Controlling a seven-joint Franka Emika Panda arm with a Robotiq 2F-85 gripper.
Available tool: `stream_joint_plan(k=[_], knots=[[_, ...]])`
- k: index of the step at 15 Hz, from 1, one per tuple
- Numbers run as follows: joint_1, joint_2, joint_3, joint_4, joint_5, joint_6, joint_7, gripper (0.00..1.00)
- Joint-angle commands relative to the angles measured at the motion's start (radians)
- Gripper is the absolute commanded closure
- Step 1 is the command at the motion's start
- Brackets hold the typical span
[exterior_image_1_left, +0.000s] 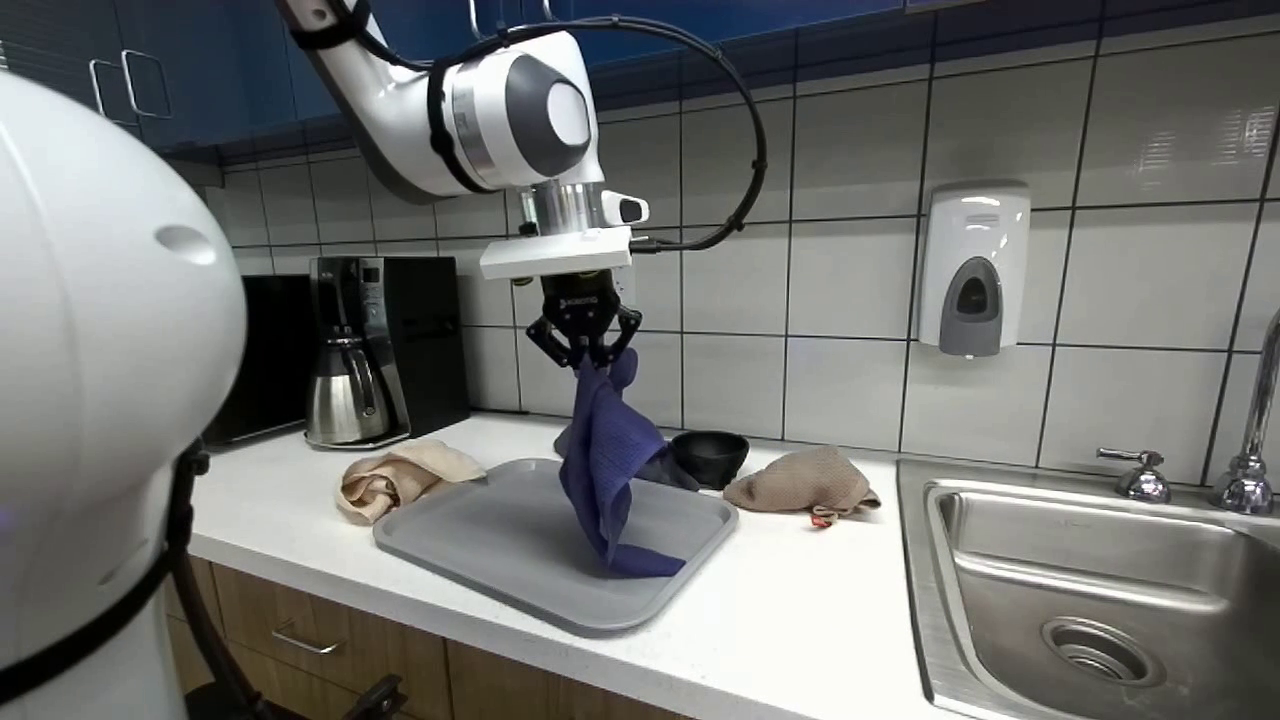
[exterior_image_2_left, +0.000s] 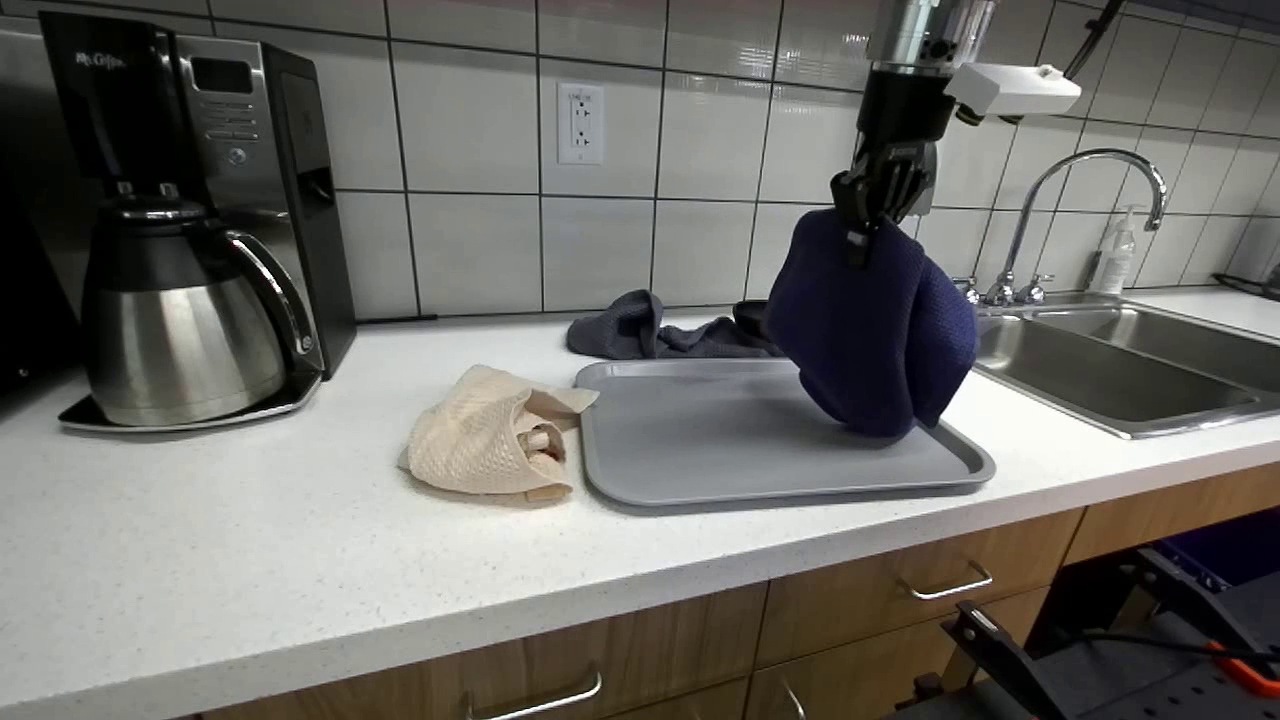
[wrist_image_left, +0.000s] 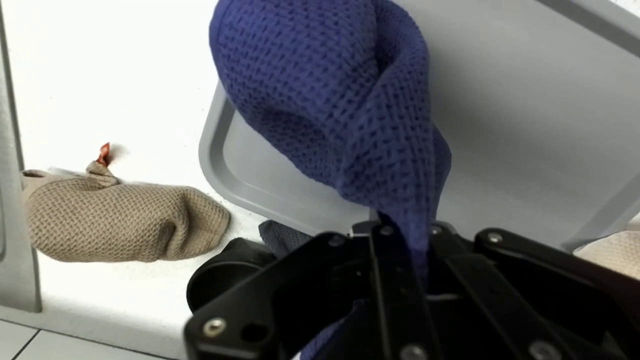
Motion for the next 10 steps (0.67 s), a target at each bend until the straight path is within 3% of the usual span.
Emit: stream_joint_plan(k=[1,10], knots=[[-0.009,0.007,0.018,-0.014,-0.021,-0.025,0.058,0.99],[-0.017,0.114,0.009,0.006,-0.01,-0.04,0.135,0.99]])
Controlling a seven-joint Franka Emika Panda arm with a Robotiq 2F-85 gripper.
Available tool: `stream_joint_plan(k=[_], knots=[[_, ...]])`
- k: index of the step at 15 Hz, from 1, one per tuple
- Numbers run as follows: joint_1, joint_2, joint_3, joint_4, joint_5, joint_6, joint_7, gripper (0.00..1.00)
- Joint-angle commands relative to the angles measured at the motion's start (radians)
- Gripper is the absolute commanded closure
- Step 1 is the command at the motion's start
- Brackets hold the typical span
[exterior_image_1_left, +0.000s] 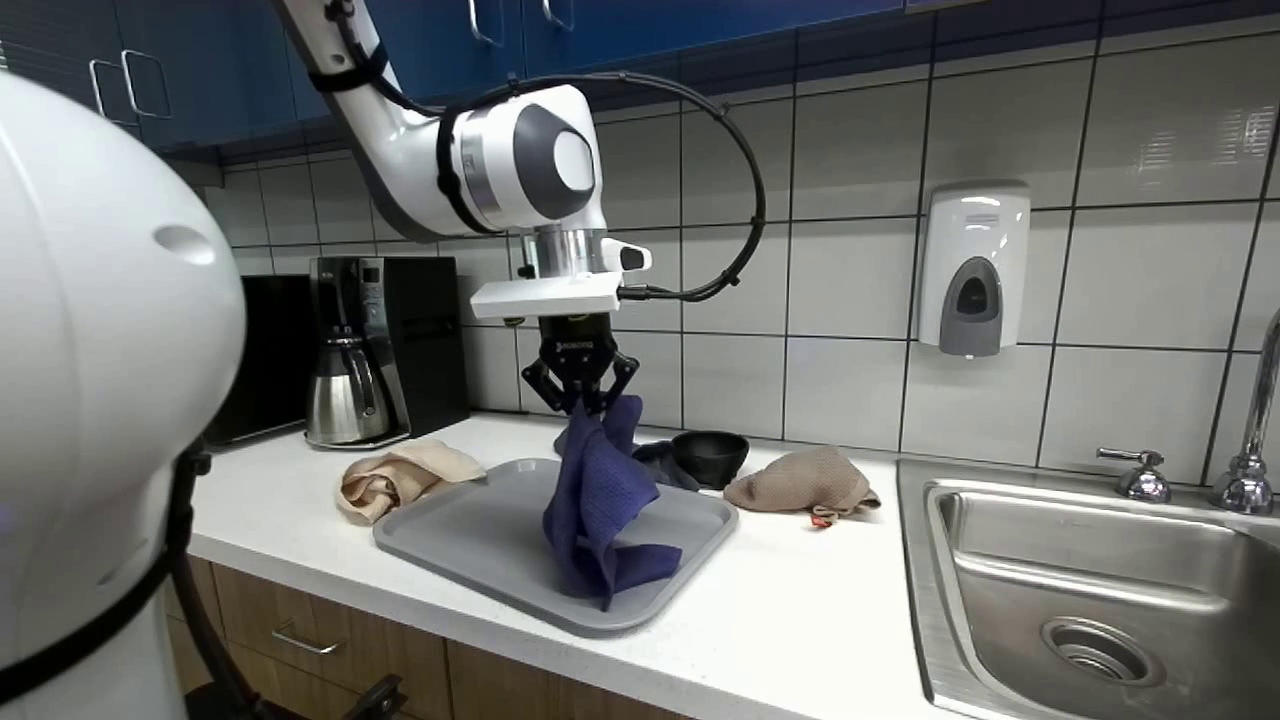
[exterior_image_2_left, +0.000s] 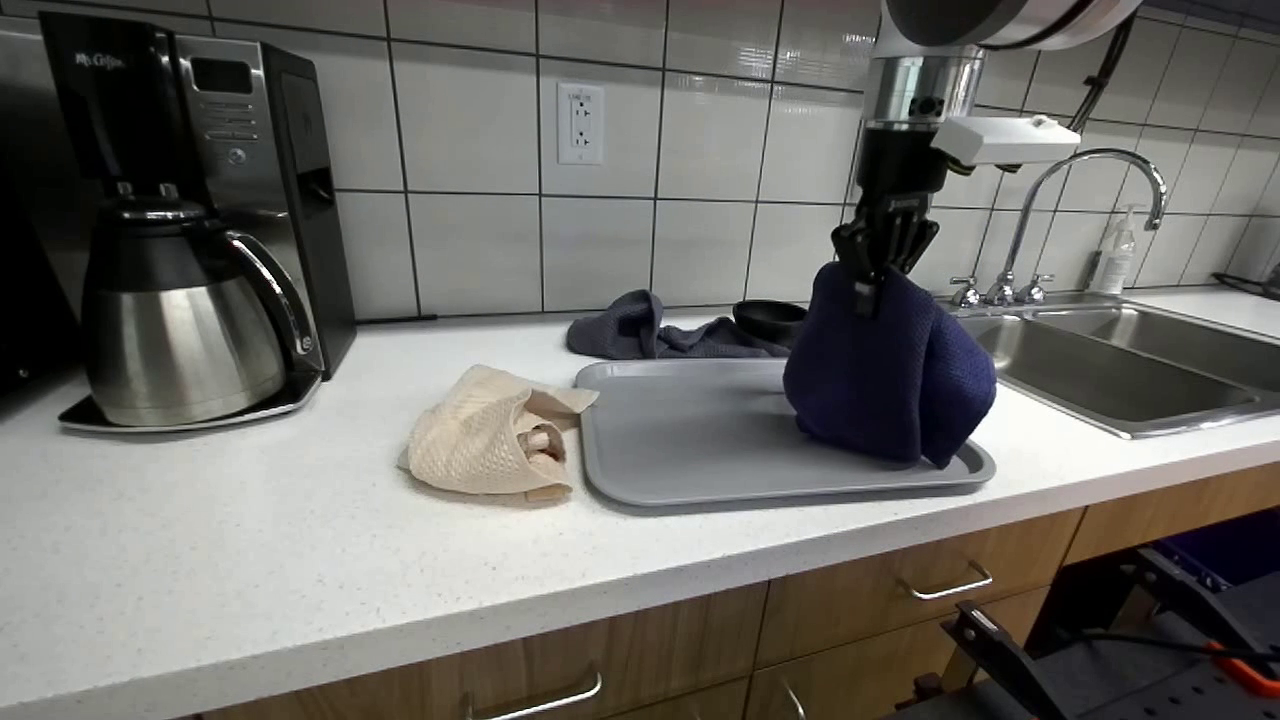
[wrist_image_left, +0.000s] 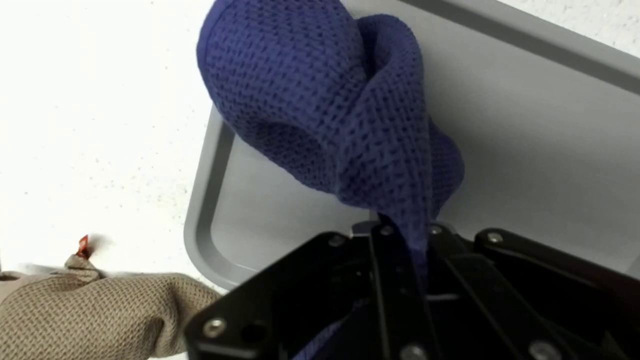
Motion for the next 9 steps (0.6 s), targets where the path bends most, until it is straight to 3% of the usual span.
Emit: stream_joint_plan(k=[1,9], knots=[[-0.015,0.044,0.008,0.025,-0.006,-0.021,0.053,0.99],[-0.025,0.157,-0.005,0.066,0.029,-0.049,0.138,0.99]])
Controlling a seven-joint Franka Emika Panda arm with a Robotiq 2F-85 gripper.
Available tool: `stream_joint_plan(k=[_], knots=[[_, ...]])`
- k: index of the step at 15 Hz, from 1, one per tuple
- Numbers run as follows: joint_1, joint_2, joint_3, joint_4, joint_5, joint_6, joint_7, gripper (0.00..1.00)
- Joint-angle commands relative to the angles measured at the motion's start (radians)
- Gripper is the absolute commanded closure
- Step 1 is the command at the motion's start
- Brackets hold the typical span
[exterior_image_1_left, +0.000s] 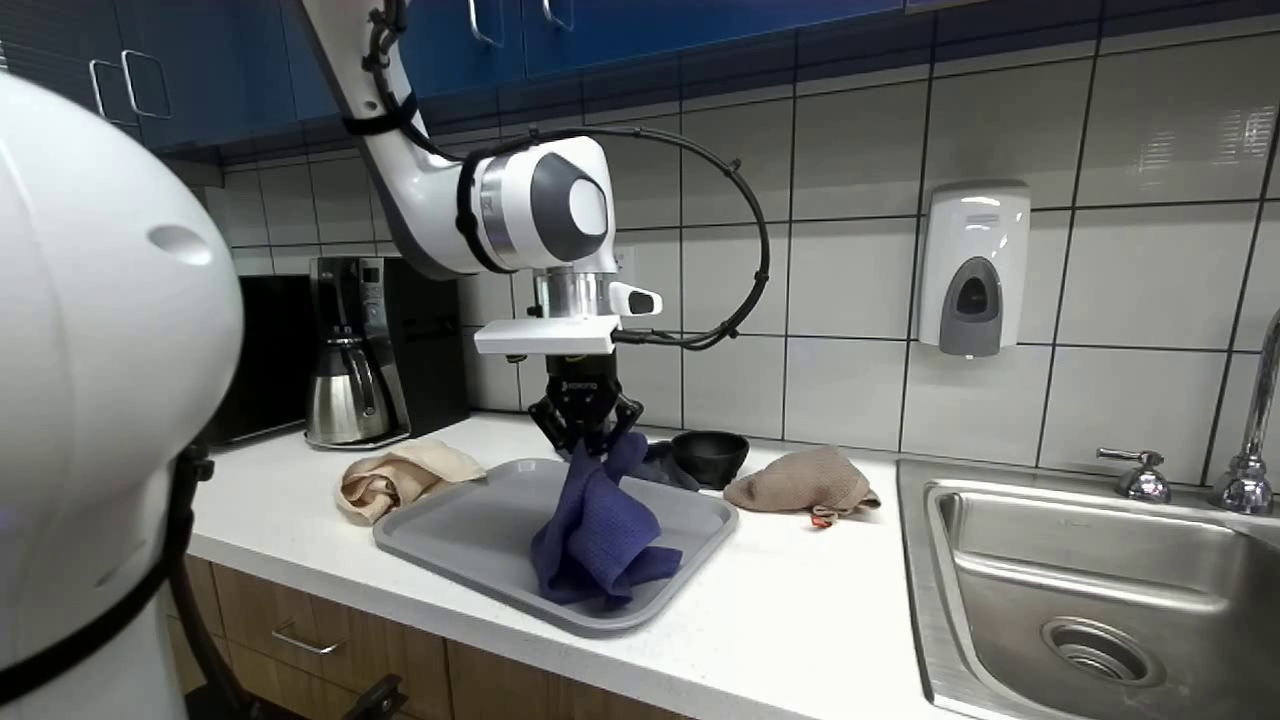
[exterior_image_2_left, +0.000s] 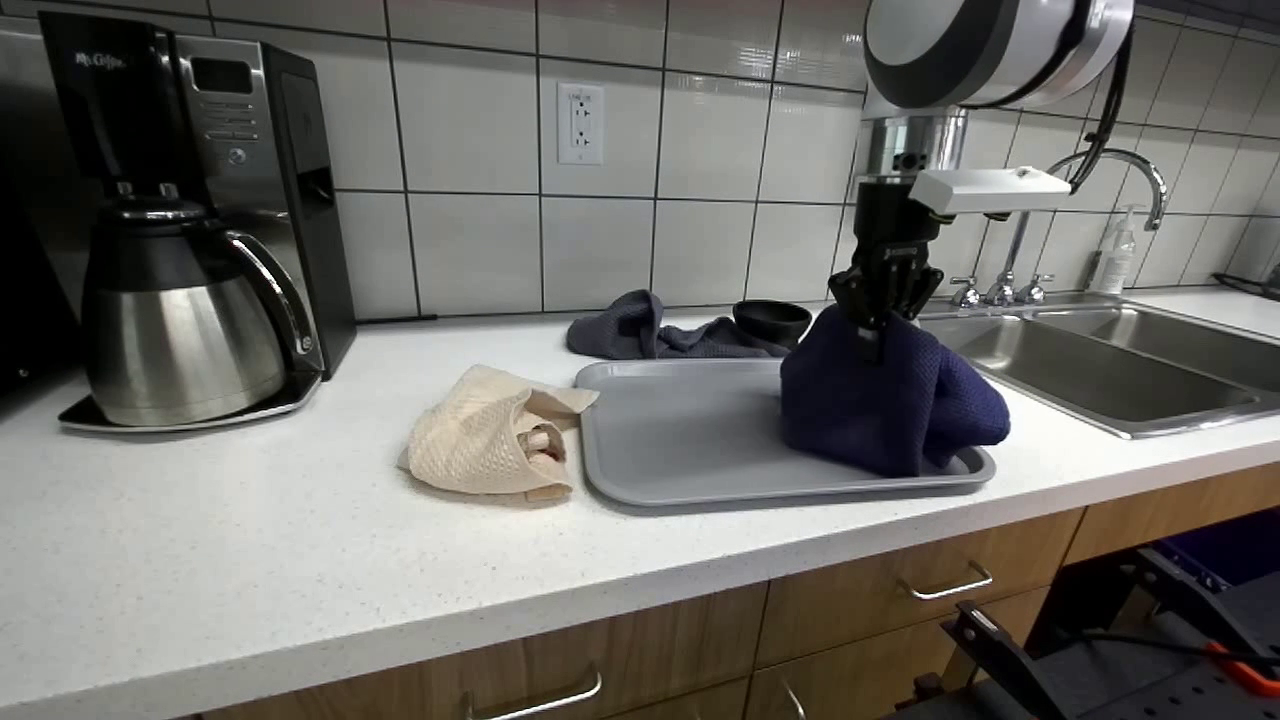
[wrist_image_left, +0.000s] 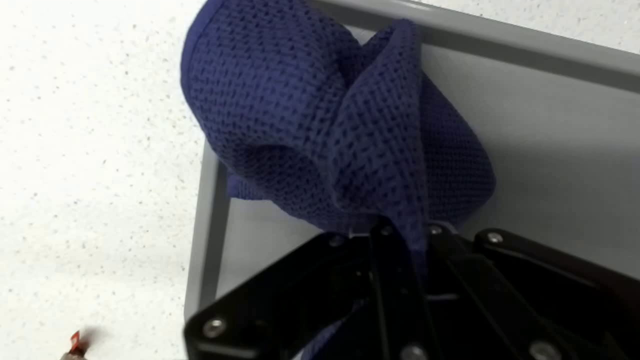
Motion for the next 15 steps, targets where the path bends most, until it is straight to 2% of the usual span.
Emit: stream_joint_plan(k=[1,11,12,13,15], knots=[[-0.018,0.054,0.001,0.053,0.022,-0.05,0.046,0.99],[-0.027,0.159,-0.028,0.099,-0.004,-0.038,0.139,0.99],[-0.026,0.16,-0.031,0.102,-0.006,-0.044,0.144,0.91],[-0.024,0.145,-0.032,0.097,-0.013,-0.051,0.143,0.7],[-0.024,0.098,-0.033,0.083,-0.019,-0.075,0.125,0.65]])
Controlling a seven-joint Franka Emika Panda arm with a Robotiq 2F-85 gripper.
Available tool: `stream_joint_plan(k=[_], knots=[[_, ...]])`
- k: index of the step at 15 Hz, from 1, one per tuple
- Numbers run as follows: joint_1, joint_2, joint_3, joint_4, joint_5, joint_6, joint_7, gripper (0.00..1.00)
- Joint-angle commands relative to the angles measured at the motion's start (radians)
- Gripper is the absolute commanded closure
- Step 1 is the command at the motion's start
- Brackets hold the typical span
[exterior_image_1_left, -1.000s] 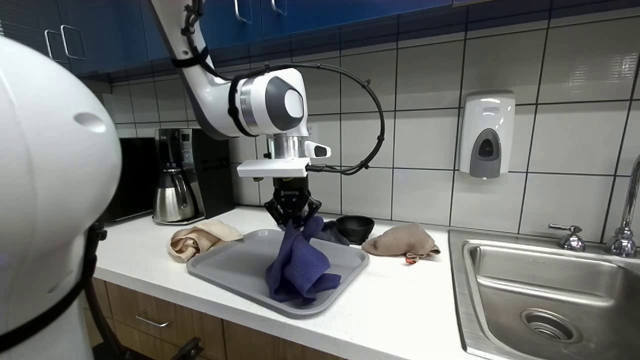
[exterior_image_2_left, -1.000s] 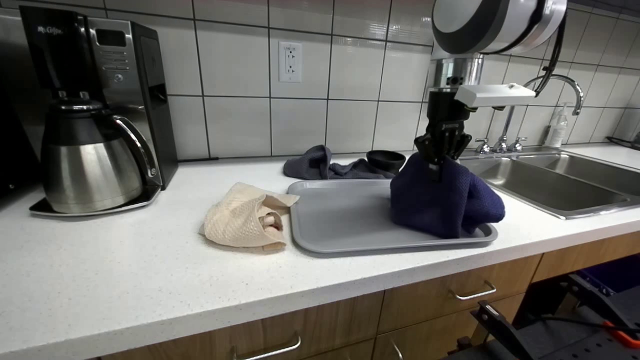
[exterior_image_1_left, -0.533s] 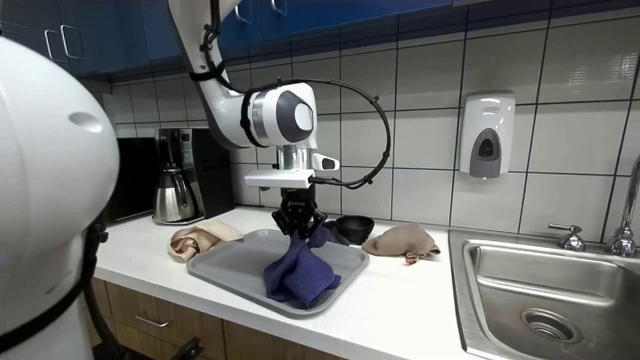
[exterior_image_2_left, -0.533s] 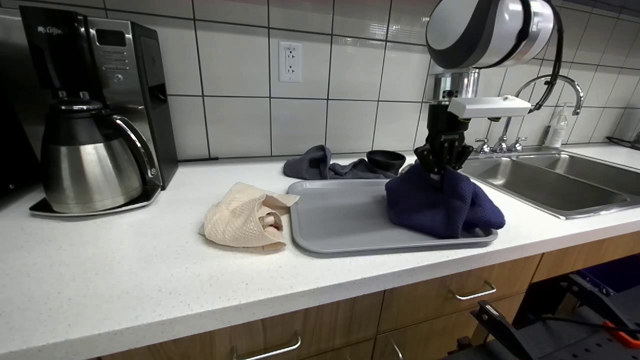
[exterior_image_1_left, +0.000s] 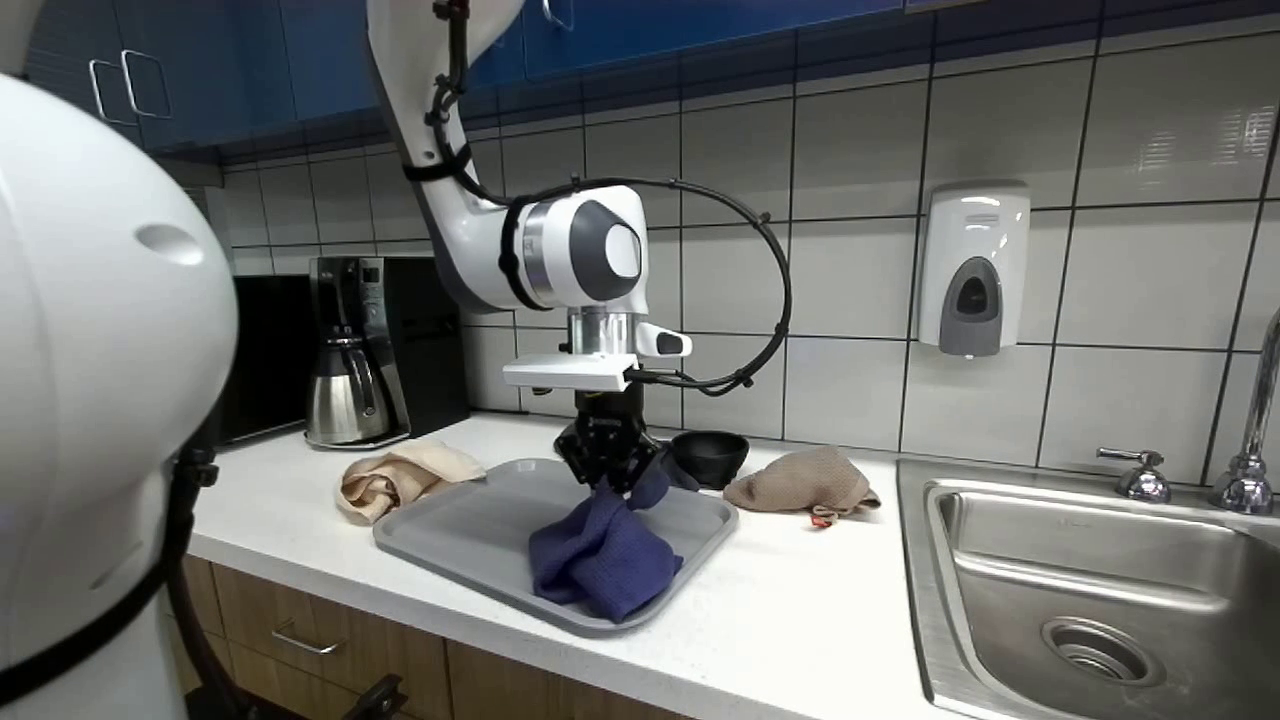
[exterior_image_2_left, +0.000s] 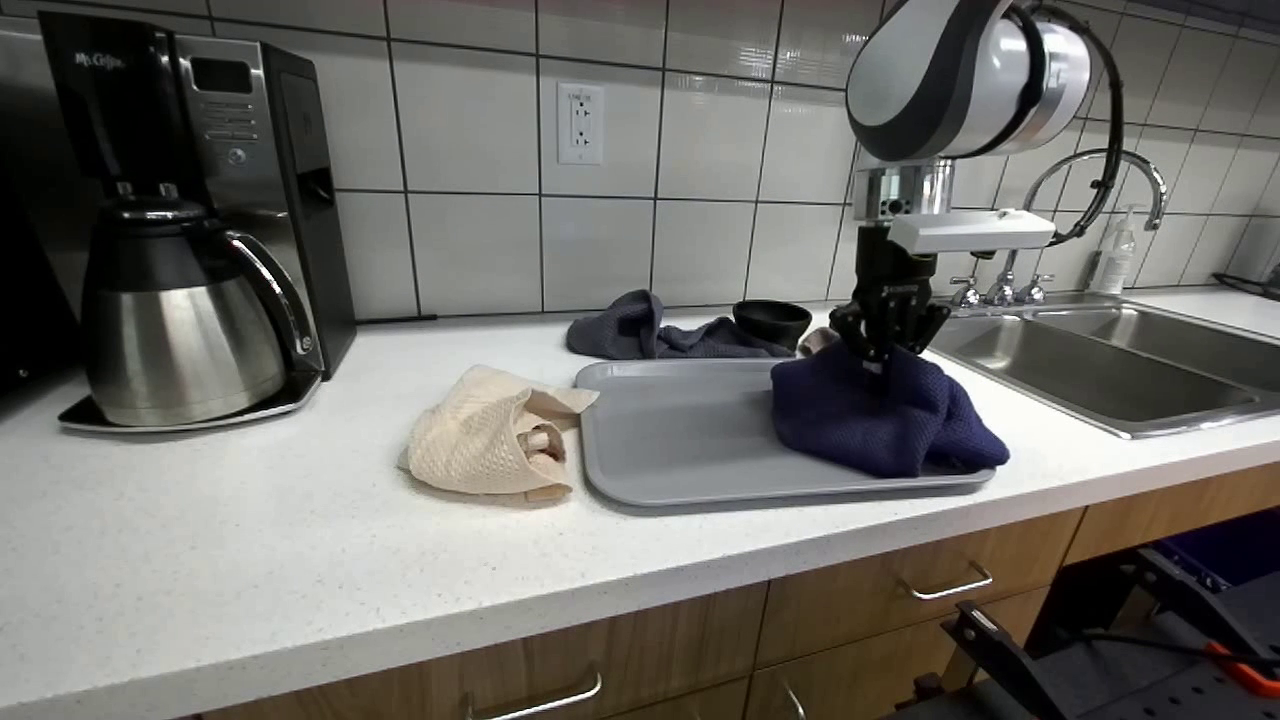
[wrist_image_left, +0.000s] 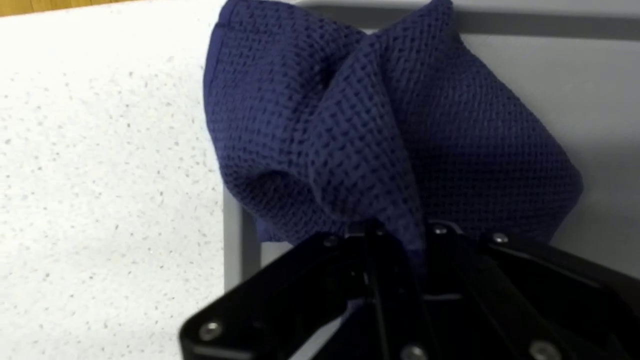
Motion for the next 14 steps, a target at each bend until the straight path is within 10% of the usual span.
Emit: stream_joint_plan(k=[1,9,14], knots=[[-0.006,-0.074,0.001,0.001,-0.037,-0.074,0.013,0.6],[-0.018,-0.212,0.007,-0.001,-0.068,-0.158,0.004,0.01],[-0.033,-0.253,0.001,0.009,-0.046,-0.194,0.002,0.0]])
